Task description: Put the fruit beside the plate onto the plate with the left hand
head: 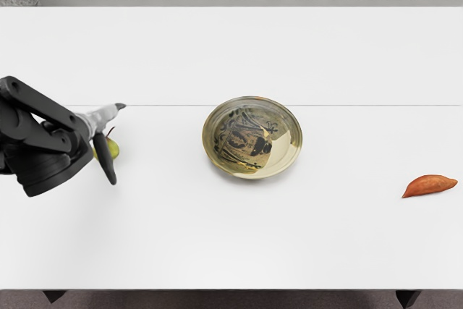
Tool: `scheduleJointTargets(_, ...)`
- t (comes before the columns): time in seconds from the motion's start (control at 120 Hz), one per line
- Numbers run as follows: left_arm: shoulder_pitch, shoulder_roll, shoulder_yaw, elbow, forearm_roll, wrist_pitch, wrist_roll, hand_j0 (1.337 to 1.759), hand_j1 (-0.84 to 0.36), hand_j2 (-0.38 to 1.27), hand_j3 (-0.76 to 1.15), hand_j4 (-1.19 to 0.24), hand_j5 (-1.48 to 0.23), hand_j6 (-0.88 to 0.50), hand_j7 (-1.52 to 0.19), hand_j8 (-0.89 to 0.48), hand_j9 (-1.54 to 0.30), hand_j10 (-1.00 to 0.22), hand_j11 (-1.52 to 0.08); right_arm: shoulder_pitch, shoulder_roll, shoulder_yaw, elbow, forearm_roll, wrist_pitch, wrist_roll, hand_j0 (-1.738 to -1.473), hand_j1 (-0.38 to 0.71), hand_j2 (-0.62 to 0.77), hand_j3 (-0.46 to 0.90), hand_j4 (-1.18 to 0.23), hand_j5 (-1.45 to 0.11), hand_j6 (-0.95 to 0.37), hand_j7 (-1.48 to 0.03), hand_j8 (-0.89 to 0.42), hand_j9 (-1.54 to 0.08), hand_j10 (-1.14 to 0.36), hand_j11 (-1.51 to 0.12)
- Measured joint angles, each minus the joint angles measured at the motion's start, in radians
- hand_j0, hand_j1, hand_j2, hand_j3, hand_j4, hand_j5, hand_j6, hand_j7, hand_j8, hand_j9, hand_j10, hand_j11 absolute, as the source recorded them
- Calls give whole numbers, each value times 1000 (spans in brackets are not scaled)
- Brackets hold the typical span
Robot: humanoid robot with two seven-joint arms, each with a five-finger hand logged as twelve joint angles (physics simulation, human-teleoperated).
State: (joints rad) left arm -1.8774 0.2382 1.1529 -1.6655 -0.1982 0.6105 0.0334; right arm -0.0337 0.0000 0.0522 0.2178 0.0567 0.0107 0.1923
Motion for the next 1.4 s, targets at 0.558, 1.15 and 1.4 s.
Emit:
scheduleJointTargets(0.558, 51, -5, 10, 77, -68, 0, 5, 1658, 343, 1, 0, -5, -7, -5, -7, -5, -7, -5, -7, 0, 0, 0, 0, 0, 0, 0, -1658, -337, -2, 0, -10, -13, -10, -13, -10, -13, -10, -13)
scheduleJointTargets(1.15, 85, -33, -13, 123, -143, 0, 30, 1658, 339, 2, 0, -9, -11, -9, -11, -9, -11, -9, -11, 0, 0, 0, 0, 0, 0, 0, -1658, -337, -2, 0, -10, -13, -10, -13, -10, -13, -10, -13)
scheduleJointTargets(1.4, 86, -34, -15, 128, -168, 0, 35, 1658, 251, 16, 0, -82, -106, -82, -106, -82, -106, -82, -106, 0, 0, 0, 0, 0, 0, 0, -1658, -337, -2, 0, -10, -13, -10, -13, -10, -13, -10, -13)
